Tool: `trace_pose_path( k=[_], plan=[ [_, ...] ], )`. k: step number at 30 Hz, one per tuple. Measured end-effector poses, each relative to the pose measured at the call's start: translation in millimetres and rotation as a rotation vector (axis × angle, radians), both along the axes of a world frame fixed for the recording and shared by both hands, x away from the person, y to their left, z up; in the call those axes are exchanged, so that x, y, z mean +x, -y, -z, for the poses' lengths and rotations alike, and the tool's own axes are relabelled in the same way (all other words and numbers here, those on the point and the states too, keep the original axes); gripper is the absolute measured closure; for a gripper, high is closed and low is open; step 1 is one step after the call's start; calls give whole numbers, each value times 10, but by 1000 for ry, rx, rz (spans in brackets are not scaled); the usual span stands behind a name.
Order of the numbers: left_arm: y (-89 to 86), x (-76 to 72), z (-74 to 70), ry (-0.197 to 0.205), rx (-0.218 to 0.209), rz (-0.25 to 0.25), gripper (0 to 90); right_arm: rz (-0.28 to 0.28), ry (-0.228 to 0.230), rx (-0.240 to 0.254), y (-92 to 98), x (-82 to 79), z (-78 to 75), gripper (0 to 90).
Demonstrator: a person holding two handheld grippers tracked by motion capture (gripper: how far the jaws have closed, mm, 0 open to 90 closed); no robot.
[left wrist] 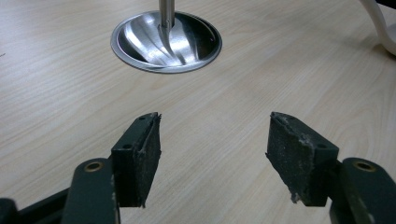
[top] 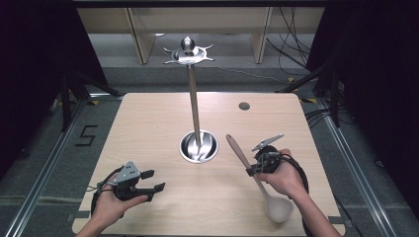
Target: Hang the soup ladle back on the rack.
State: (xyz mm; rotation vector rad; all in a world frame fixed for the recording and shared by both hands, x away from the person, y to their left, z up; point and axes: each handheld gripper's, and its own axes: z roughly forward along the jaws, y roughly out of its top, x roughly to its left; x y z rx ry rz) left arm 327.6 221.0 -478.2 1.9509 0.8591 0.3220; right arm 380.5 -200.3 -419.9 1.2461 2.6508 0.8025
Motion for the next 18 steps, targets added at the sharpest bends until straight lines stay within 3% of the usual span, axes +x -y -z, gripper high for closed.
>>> trace_pose_path(
  k=[1, 2, 4, 5, 6, 8, 9, 10, 11, 14, 15, 18],
  plan=[
    [4, -1, 3, 1, -7, -1, 345, 18, 9, 45, 13, -50, -23, 772],
    [2, -1, 3, 0, -5, -1, 345, 18, 9, 45, 13, -50, -23, 772],
    [1, -1, 4, 0, -6, -2, 345, -3, 81, 77, 72, -73, -40, 772],
    [-5, 0, 4, 0, -2, -1, 345, -3, 81, 77, 72, -73, -40, 772],
    [-6, 1, 4, 0, -4, -1, 345, 19, 92, 117, 63, -98, -40, 772],
    [-7, -1, -1, -3, 2, -4, 345, -11, 105, 141, 102, -131, -83, 773],
    [-6, -1, 1, -4, 1, -4, 345, -30, 146, 147, 121, -135, -80, 772],
    [-6, -1, 1, -3, 1, -4, 345, -49, 173, 182, 150, -167, -99, 772],
    [-4, 0, 7, -1, -5, -3, 345, -49, 173, 182, 150, -167, -99, 772],
    [2, -1, 8, -2, -11, -1, 345, -100, 241, 234, 193, -189, -80, 772],
    [3, -1, 9, -2, -11, -2, 345, -91, 257, 257, 191, -214, -72, 772],
    [-1, 0, 8, -4, -4, -1, 345, -128, 312, 284, 239, -226, -66, 772]
  ],
)
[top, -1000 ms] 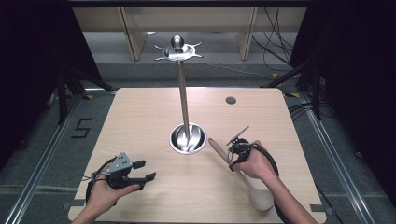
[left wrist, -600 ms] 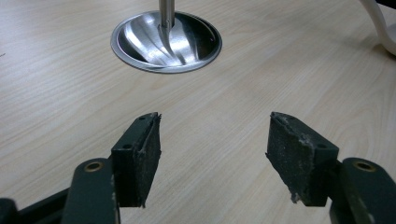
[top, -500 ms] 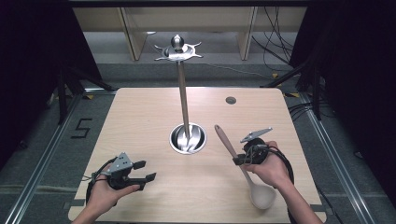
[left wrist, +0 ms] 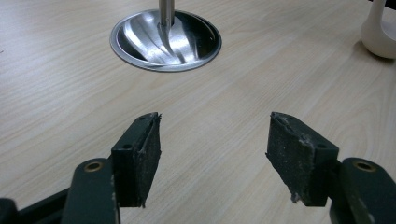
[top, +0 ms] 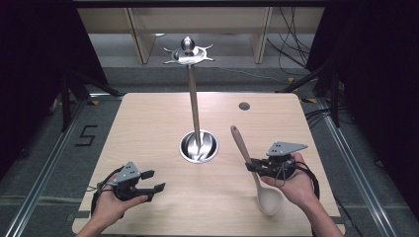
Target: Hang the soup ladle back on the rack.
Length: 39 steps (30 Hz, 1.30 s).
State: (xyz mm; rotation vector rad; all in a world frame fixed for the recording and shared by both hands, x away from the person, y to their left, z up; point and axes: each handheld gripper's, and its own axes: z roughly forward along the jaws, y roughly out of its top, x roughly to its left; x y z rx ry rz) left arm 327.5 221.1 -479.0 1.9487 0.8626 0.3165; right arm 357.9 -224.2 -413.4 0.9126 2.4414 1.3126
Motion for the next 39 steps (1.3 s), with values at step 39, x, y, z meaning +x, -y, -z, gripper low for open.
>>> trace_pose_path(
  k=[39],
  plan=[
    [59, 41, -416, 114, -105, 4, 343, 59, 213, 156, -123, -17, -269, 773]
  ],
)
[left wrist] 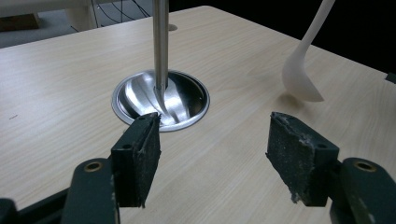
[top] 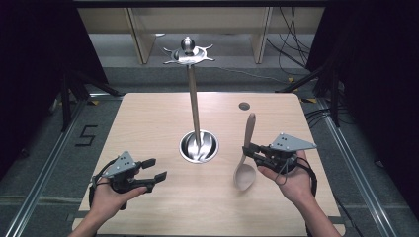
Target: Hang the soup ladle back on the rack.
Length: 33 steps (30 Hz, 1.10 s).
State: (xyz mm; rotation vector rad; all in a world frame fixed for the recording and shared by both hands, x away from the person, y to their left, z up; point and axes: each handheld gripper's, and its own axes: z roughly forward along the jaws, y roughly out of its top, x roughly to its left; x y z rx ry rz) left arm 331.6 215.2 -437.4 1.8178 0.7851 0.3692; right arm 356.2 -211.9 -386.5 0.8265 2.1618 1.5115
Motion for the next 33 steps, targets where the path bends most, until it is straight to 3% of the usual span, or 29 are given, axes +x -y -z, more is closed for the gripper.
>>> trace_pose_path(
  k=[1, 3, 5, 7, 10, 12, 13, 14, 15, 17, 18, 23, 24, 26, 27, 29, 33],
  plan=[
    [-4, 16, -20, 15, 13, 16, 343, 1, 4, -6, -3, 1, 1, 773],
    [34, 23, -66, 15, -10, 11, 344, 2, -18, 5, -29, -11, 9, 773],
    [65, 40, -126, 26, -8, 11, 344, -13, -4, 2, -46, 4, 18, 773],
    [103, 66, -189, 42, -10, 18, 344, -1, -22, 3, -70, -11, 18, 773],
    [170, 97, -276, 59, -24, 20, 346, -2, -4, 7, -101, -5, 15, 773],
    [222, 120, -338, 80, -34, 23, 349, 4, -20, 22, -126, -10, 11, 773],
    [252, 131, -367, 92, -48, 26, 353, 15, -4, 8, -124, -5, 3, 773],
    [280, 140, -399, 103, -52, 26, 356, 21, -36, 33, -151, -27, 4, 772],
    [310, 155, -425, 115, -63, 36, 357, 13, -17, 26, -154, -11, -1, 772],
    [362, 178, -490, 138, -53, 33, 359, 16, -22, 23, -170, -14, -11, 773],
    [401, 175, -515, 122, -68, 43, 359, 15, -15, 25, -181, -7, -13, 772],
    [572, 220, -642, 146, -83, 78, 366, 24, -14, 43, -236, -11, -28, 772],
    [600, 222, -675, 148, -69, 83, 366, 10, -3, 41, -246, 4, -29, 772],
    [675, 240, -735, 158, -76, 93, 369, 31, -11, 31, -261, -11, -41, 772],
    [703, 251, -762, 162, -74, 102, 371, 19, -21, 49, -289, -12, -34, 772],
    [756, 263, -810, 165, -76, 107, 375, 25, 23, 29, -298, 9, -39, 772],
    [882, 287, -913, 177, -82, 132, 386, 18, -18, 43, -344, -15, -54, 772]
  ],
)
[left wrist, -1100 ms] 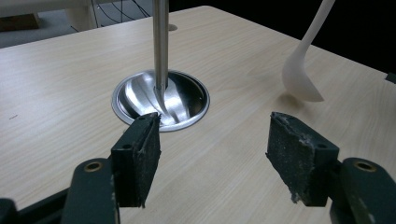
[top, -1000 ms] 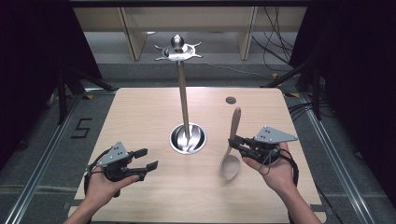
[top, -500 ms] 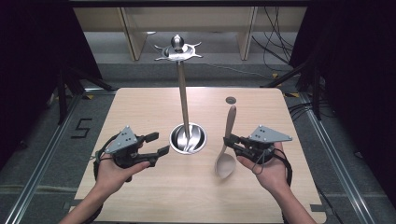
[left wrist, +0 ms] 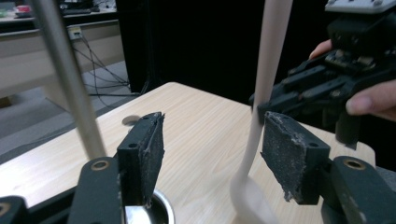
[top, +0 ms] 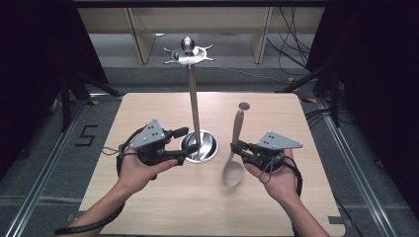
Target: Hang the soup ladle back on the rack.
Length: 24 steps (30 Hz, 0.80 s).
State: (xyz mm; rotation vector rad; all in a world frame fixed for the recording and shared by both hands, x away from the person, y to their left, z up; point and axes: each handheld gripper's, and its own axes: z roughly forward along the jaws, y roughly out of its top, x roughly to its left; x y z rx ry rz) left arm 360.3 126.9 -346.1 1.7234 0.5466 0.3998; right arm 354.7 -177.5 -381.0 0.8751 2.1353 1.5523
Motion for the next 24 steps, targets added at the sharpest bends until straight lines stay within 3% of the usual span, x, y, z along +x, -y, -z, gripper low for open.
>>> trace_pose_path(
  k=[1, 6, 10, 12, 14, 15, 16, 19, 20, 24],
  plan=[
    [23, 3, -15, 2, -1, 4, 390, -6, 42, -26, 12, 25, -8, 772],
    [179, 24, -91, -5, -18, 31, 437, 16, -4, 1, -59, -6, -6, 772],
    [312, 43, -129, -20, -27, 60, 452, 7, -2, -6, -83, 4, -1, 772],
    [382, 54, -136, -27, -29, 63, 453, -8, 21, -6, -101, 23, 6, 772],
    [423, 64, -138, -28, -20, 68, 459, -7, 8, -9, -117, 13, 0, 772],
    [449, 73, -136, -25, -22, 74, 460, -2, 33, -20, -112, 22, -1, 772],
    [475, 77, -135, -29, -21, 70, 461, -2, 11, -14, -125, 9, -3, 772],
    [527, 96, -123, -26, -20, 75, 466, -13, 21, -18, -145, 16, -1, 772],
    [541, 100, -120, -29, -9, 70, 473, -16, 44, -27, -146, 28, 0, 772],
    [613, 122, -101, -41, -3, 73, 497, -14, 13, -23, -180, 13, 5, 772]
  ],
)
